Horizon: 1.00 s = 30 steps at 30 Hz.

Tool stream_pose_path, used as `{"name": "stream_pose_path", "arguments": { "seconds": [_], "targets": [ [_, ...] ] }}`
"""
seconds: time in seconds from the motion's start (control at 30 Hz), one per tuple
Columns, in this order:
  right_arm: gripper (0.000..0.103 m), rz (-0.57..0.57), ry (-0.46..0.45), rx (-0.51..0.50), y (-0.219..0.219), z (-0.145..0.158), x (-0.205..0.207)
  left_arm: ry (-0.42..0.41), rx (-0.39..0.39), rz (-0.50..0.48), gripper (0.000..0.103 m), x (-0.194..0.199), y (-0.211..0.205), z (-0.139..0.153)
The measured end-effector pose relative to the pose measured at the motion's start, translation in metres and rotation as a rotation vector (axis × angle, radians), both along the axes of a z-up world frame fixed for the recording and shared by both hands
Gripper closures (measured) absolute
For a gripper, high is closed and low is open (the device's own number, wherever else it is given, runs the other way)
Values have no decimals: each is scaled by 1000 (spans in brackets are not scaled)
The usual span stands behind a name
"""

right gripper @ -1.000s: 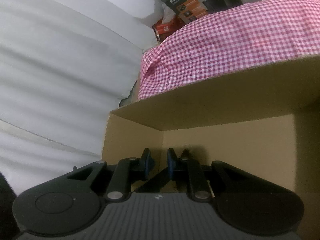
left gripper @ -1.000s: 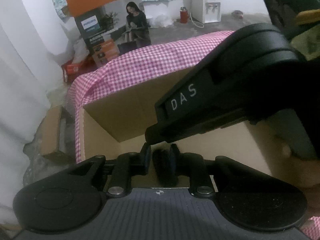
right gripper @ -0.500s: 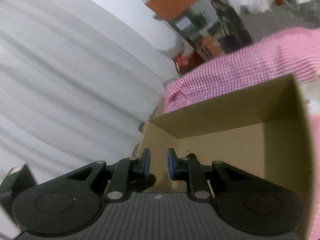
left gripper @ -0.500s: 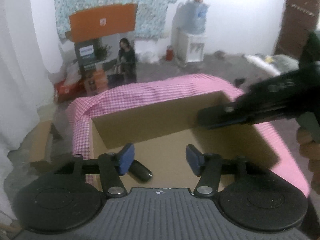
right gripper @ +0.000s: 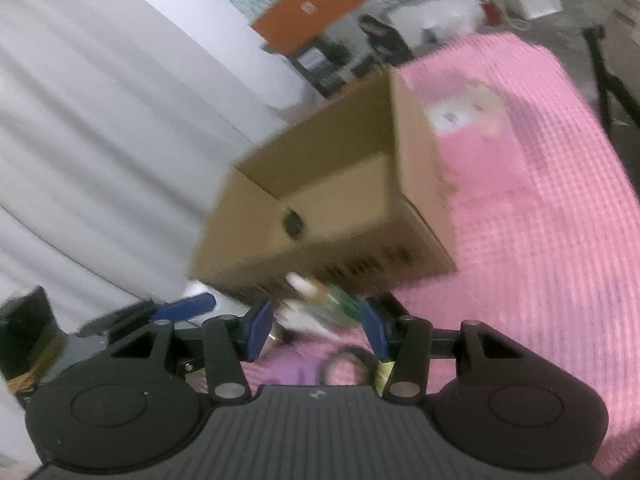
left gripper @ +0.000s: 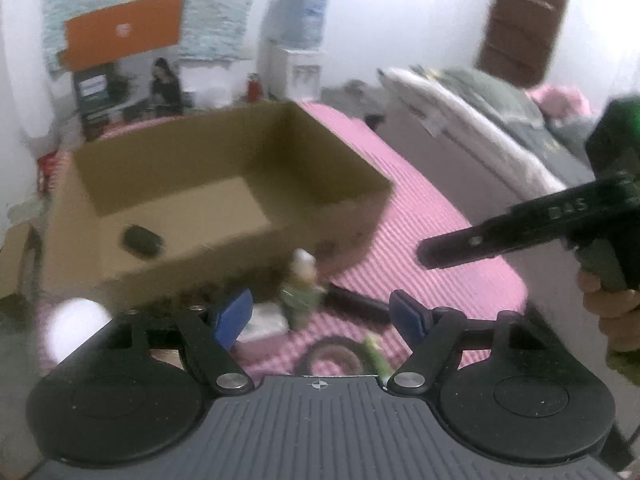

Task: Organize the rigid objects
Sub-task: 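Move the right tool to the black cylinder and close on it, then lift the black cylinder into the box and open the right tool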

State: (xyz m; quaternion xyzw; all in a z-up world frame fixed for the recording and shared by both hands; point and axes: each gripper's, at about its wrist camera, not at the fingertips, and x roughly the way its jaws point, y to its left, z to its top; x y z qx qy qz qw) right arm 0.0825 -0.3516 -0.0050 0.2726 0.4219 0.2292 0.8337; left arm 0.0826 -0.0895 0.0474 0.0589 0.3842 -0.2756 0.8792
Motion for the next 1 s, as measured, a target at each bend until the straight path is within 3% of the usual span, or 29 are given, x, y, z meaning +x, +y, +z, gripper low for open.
{"name": "stream_pose_path", "arguments": {
  "seconds": [0.2, 0.4, 0.47, 0.63, 0.87, 1.0],
  "targets": [
    [52, 14, 33, -115, 6, -31, 3, 71, 45, -97, 28, 1, -44, -38],
    [66, 61, 58, -142, 5, -51, 23, 100, 85, -98, 34, 21, -64, -62],
    [73, 80, 74, -143, 6, -58, 29, 110, 97, -106, 36, 26, -70, -68],
    [83, 101, 118, -130, 9, -74, 46, 146, 112, -122, 52, 35, -78, -83],
    [85, 106, 193, -51, 0, -86, 40, 204, 109, -124, 54, 44, -81, -92],
    [85, 106, 193, -53, -2, -86, 41, 198, 121, -117, 54, 46, -82, -93]
  ]
}}
